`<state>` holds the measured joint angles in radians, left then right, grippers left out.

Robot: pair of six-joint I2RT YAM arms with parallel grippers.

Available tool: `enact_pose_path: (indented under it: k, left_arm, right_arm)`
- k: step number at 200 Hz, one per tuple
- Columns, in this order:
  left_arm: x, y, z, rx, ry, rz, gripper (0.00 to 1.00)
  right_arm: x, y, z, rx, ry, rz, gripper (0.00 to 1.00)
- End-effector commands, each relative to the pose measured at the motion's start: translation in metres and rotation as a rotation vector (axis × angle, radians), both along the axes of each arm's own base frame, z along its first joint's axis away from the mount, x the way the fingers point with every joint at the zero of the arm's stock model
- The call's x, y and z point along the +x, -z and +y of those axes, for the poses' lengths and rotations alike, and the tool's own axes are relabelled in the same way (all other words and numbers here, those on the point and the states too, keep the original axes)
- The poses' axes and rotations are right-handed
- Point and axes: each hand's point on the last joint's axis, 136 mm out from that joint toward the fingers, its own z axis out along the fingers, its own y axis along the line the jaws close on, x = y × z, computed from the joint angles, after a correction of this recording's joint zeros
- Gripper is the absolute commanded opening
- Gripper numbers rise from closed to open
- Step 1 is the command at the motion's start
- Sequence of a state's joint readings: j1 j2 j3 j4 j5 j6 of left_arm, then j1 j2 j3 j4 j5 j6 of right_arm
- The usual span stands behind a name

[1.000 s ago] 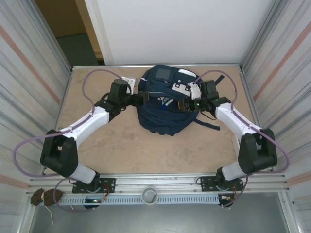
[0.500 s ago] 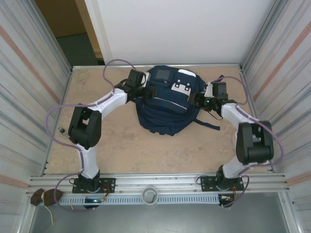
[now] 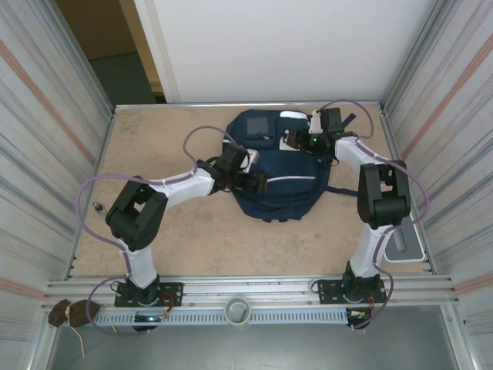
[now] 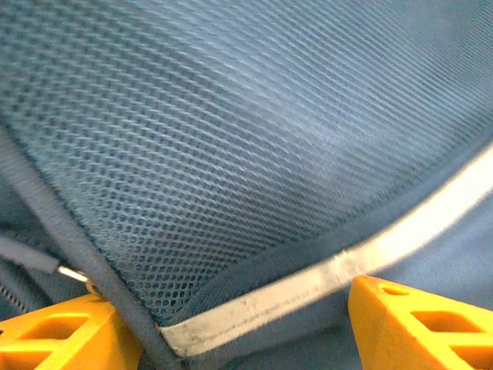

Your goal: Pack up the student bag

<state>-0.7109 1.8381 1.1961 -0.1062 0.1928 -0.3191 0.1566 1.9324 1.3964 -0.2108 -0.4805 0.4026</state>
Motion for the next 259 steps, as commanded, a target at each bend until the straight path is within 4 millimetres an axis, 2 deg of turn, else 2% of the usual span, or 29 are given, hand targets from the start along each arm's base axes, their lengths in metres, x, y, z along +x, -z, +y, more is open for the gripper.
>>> enact_pose_path:
  k: [1, 21, 40, 55, 68, 96, 110, 121, 145, 162, 182, 203, 226, 259]
  left_arm:
    - [-0.022, -0.017, -0.044, -0.096, 0.114, 0.014, 0.69]
    - [-0.034, -0.035, -0.071, -0.137, 0.196, -0.007, 0.69]
    - [-0.046, -0.052, -0.084, -0.141, 0.273, -0.05, 0.7]
    - [-0.054, -0.063, -0.079, -0.115, 0.329, -0.104, 0.7]
    - [-0.055, -0.072, -0.066, -0.063, 0.352, -0.191, 0.71]
    - [-0.035, -0.091, -0.029, 0.028, 0.318, -0.359, 0.72]
    - [-0.016, -0.101, -0.016, 0.007, 0.259, -0.367, 0.72]
    - [0.001, -0.104, -0.011, -0.014, 0.217, -0.349, 0.72]
    - [0.029, -0.095, -0.017, -0.034, 0.182, -0.278, 0.71]
    - [0.042, -0.084, -0.033, -0.036, 0.196, -0.25, 0.7]
    - [0.048, -0.068, -0.054, -0.055, 0.232, -0.203, 0.7]
    - [0.045, -0.051, -0.062, -0.04, 0.252, -0.164, 0.69]
    - [0.032, -0.041, -0.055, -0.035, 0.274, -0.141, 0.67]
    - [0.004, -0.024, -0.027, -0.001, 0.264, -0.123, 0.63]
  right_arm:
    - [-0.006, 0.011, 0.018, -0.021, -0.108, 0.045, 0.48]
    - [0.003, 0.0, 0.037, -0.006, -0.179, 0.026, 0.48]
    - [0.006, -0.014, 0.057, -0.006, -0.252, 0.016, 0.48]
    - [0.003, -0.027, 0.066, -0.04, -0.293, 0.003, 0.48]
    - [-0.002, -0.042, 0.06, -0.089, -0.289, -0.024, 0.49]
    - [-0.021, -0.076, 0.02, -0.104, -0.187, -0.103, 0.55]
    - [-0.032, -0.08, -0.01, -0.105, -0.099, -0.108, 0.59]
    - [-0.037, -0.076, -0.04, -0.112, -0.011, -0.095, 0.61]
    - [-0.045, -0.046, -0.102, -0.068, 0.174, -0.021, 0.64]
    - [-0.045, -0.022, -0.122, -0.036, 0.223, 0.026, 0.65]
    - [-0.038, 0.0, -0.116, 0.02, 0.191, 0.098, 0.64]
    - [-0.03, 0.016, -0.103, 0.015, 0.159, 0.126, 0.62]
    - [-0.023, 0.024, -0.075, 0.006, 0.075, 0.142, 0.6]
    - [-0.011, 0.025, -0.026, 0.011, -0.045, 0.126, 0.56]
